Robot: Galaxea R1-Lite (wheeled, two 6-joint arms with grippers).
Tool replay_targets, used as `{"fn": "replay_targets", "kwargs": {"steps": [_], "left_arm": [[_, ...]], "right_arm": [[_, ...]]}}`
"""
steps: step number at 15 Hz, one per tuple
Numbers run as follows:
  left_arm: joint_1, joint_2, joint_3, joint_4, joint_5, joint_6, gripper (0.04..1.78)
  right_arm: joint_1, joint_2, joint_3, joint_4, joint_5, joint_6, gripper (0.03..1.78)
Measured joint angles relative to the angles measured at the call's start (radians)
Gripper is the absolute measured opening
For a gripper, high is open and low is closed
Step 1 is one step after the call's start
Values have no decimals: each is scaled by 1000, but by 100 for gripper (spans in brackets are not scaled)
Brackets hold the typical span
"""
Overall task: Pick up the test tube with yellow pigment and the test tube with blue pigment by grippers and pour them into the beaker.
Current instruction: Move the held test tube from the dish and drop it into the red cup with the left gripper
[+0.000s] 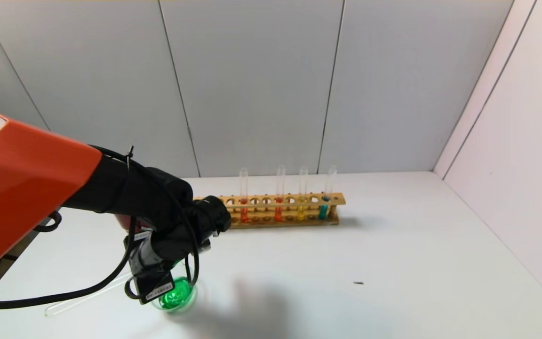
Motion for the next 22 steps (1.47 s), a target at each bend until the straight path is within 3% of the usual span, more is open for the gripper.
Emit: {"fn": "replay_targets", "kwargs": {"steps": [6, 13, 18, 22], "left_arm": [[12, -171, -45, -107, -14, -151, 34], [120, -360, -52, -305, -72, -203, 34], [282, -430, -44, -478, -204, -239, 34], [417, -385, -60, -707, -319, -228, 34]], "right_arm": [[0, 0, 0, 0, 0, 0, 170], [0, 0, 0, 0, 0, 0, 170], [0, 0, 0, 0, 0, 0, 170], [0, 0, 0, 0, 0, 0, 170]]}}
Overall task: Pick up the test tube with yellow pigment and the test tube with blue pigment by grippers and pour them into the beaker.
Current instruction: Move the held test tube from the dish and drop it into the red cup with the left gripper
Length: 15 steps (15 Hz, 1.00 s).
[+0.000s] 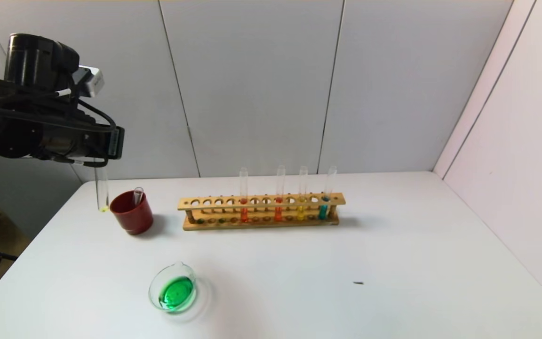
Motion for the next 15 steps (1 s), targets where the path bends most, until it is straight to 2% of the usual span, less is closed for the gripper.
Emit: {"fn": "replay_targets", "kwargs": {"steps": [2, 9, 15], "left_arm": [[45, 42, -12, -55, -43, -2, 34], [164, 207, -34, -233, -104, 0, 34], [197, 318, -23, -310, -129, -13, 34]], "right_arm": [[0, 0, 0, 0, 0, 0, 170], [0, 0, 0, 0, 0, 0, 170], [0, 0, 0, 0, 0, 0, 170]]}}
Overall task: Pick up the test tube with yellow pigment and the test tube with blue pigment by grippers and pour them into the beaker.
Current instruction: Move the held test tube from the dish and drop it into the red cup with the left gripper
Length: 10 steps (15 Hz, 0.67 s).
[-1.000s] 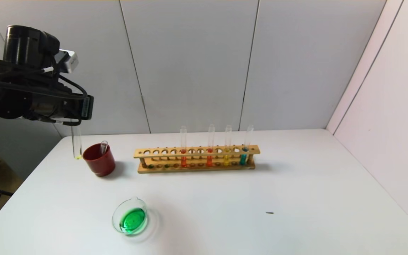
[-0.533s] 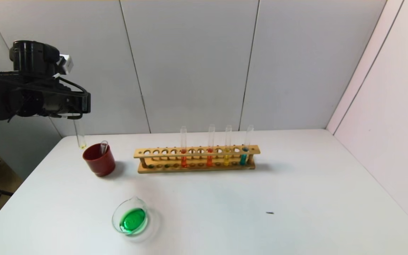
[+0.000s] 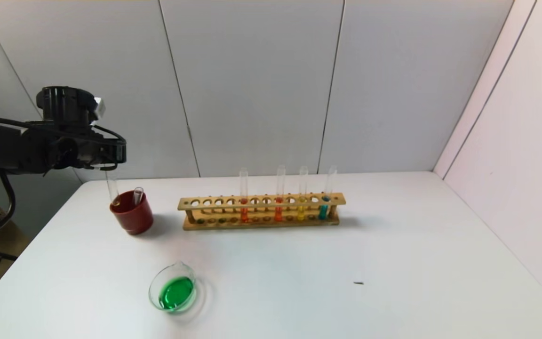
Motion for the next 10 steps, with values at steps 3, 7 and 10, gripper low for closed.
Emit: {"fn": "replay_targets", "kwargs": {"steps": [3, 7, 10], "left_arm": [[1, 27, 25, -34, 2, -1, 34], [1, 46, 89, -116, 0, 4, 34], [1, 49, 133, -164, -2, 5, 35]], "right_arm": [[0, 0, 0, 0, 0, 0, 170], [0, 0, 0, 0, 0, 0, 170], [0, 0, 0, 0, 0, 0, 170]]}}
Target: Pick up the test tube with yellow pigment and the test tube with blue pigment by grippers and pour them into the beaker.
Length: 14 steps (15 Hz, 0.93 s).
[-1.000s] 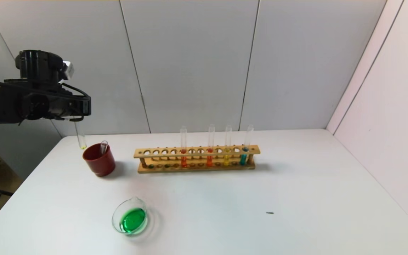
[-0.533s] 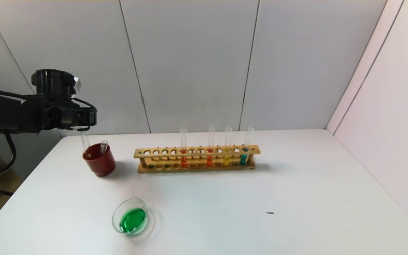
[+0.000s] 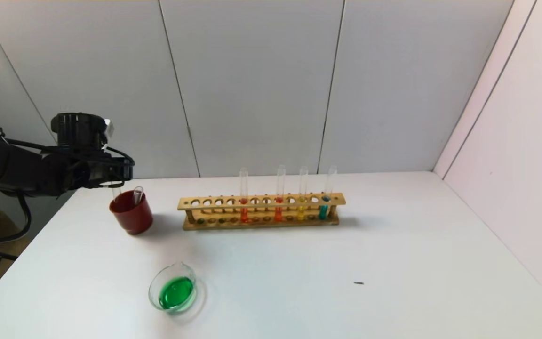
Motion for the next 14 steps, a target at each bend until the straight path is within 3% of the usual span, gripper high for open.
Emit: {"fn": "replay_targets", "kwargs": {"steps": [2, 4, 10, 14], "left_arm": [[0, 1, 21, -13, 1, -4, 40], [0, 2, 41, -41, 0, -4, 56], [-6, -42, 50, -73, 1, 12, 147], [-19, -151, 80, -59, 7, 25, 175]], "right_arm": [[0, 0, 0, 0, 0, 0, 170], [0, 0, 0, 0, 0, 0, 170], [0, 0, 0, 0, 1, 0, 170], [0, 0, 0, 0, 0, 0, 170]]}}
